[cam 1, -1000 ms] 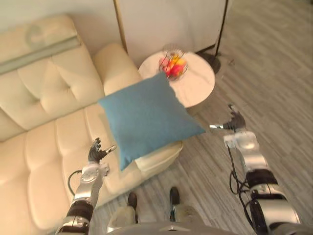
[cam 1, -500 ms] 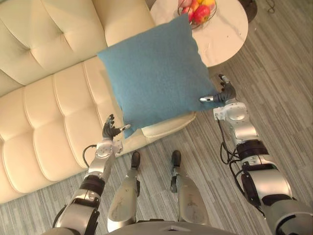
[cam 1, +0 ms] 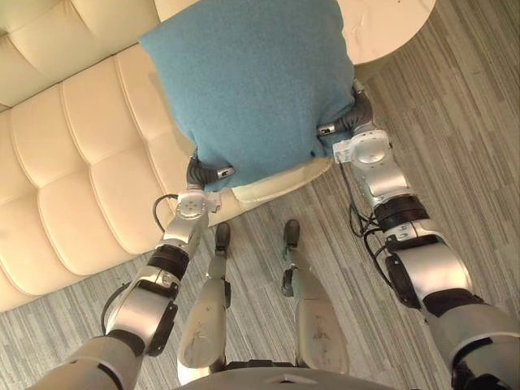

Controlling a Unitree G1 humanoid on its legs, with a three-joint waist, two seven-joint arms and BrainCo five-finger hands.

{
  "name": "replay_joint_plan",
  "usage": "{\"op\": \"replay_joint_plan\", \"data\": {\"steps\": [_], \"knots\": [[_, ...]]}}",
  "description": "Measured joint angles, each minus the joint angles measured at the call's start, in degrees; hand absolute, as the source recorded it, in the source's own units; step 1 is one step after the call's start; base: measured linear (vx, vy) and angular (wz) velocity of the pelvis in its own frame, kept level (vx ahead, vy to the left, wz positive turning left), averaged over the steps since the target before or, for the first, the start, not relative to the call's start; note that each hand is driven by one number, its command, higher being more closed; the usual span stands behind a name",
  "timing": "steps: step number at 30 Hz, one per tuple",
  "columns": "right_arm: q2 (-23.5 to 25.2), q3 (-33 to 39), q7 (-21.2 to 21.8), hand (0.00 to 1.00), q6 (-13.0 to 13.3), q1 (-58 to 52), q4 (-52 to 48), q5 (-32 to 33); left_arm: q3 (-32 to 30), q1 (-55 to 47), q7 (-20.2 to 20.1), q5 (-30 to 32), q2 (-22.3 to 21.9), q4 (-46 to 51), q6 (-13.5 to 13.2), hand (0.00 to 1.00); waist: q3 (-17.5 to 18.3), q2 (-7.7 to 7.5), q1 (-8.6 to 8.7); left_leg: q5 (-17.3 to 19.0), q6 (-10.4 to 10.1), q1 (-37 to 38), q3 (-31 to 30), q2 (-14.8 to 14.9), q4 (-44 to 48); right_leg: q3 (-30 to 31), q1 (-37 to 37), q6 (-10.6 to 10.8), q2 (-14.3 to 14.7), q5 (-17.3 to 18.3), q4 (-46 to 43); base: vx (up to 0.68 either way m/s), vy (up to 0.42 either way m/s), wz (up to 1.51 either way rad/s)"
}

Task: Pick up cushions and gather them together orderly.

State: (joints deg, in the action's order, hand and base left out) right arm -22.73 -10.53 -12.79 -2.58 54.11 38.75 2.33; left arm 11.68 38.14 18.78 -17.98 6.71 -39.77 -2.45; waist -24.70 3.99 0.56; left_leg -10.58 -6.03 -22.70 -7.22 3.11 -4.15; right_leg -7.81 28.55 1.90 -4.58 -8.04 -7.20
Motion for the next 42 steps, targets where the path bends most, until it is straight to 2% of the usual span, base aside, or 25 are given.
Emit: {"op": "replay_joint_plan", "data": {"steps": [5, 10, 13, 21, 29, 34, 42], "knots": [[0.3, 0.0, -0.2, 1.00, 0.1, -1.0, -3.7, 1.0, -0.3, 1.1, 1.5, 0.0, 0.1, 0.0, 0.1, 1.00, 0.0, 0.00, -0.17, 0.0, 0.0, 0.0, 3.0, 0.7, 0.0, 0.9, 0.8, -0.1, 0.1, 0.1, -1.0, -0.03, -0.035, -0.07], [0.6, 0.8, -0.3, 1.00, 1.9, -4.1, -8.4, 5.3, -0.4, 1.8, 2.2, 0.0, 1.5, 1.1, 0.1, 1.00, 0.0, -0.03, -0.30, -0.6, -0.2, 0.5, 4.2, 1.0, -0.1, 0.9, 0.5, -0.2, 0.2, 0.5, -1.7, -0.03, -0.024, 0.02], [2.7, 2.4, -0.3, 1.00, 3.3, -6.4, -8.8, 6.5, -0.5, 1.8, 2.5, 0.0, 1.9, 1.6, 0.1, 1.00, 0.0, -0.07, -0.34, -0.8, 0.1, 2.0, 4.2, 1.1, -0.2, 0.9, -0.9, -0.2, 0.2, 0.8, -1.7, -0.01, -0.025, 0.01], [7.0, 4.7, -0.3, 1.00, 4.2, -14.1, -11.8, 9.9, -1.6, -0.3, 3.8, 0.1, 2.8, 9.6, 0.1, 1.00, 0.0, -0.12, -0.70, -0.5, 0.2, 5.1, 3.8, 1.4, -0.3, 0.0, -5.3, -0.1, 0.7, 1.0, 0.3, 0.01, -0.041, 0.04], [10.3, 6.2, -0.3, 1.00, 4.8, -23.4, -19.2, 11.9, -1.6, -7.8, 3.9, 0.6, 2.8, 21.8, 0.1, 1.00, 0.2, -0.39, -0.47, 0.3, -0.3, 8.8, 3.1, 1.5, -0.3, -1.2, -11.5, -0.1, 1.2, 0.5, 4.1, 0.04, -0.025, 0.07], [13.2, 6.2, 0.3, 1.00, 4.8, -30.1, -22.3, 12.0, -1.5, -15.0, 3.8, 1.9, 2.6, 28.7, 0.1, 1.00, 3.9, -1.48, -0.51, 1.5, -0.4, 11.5, 3.3, 1.9, -0.3, -1.6, -16.5, -0.2, 2.2, -0.7, 8.8, 0.07, -0.016, 0.01], [16.8, 5.7, 2.4, 1.00, 4.6, -39.5, -29.0, 17.7, -1.6, -25.3, 3.4, 3.6, 1.4, 40.0, 0.2, 1.00, 9.8, -1.40, -1.39, 4.0, -0.9, 17.4, 4.1, 2.9, 0.0, -1.0, -23.3, -0.5, 3.4, -0.3, 11.4, 0.06, -0.010, -0.05]]}}
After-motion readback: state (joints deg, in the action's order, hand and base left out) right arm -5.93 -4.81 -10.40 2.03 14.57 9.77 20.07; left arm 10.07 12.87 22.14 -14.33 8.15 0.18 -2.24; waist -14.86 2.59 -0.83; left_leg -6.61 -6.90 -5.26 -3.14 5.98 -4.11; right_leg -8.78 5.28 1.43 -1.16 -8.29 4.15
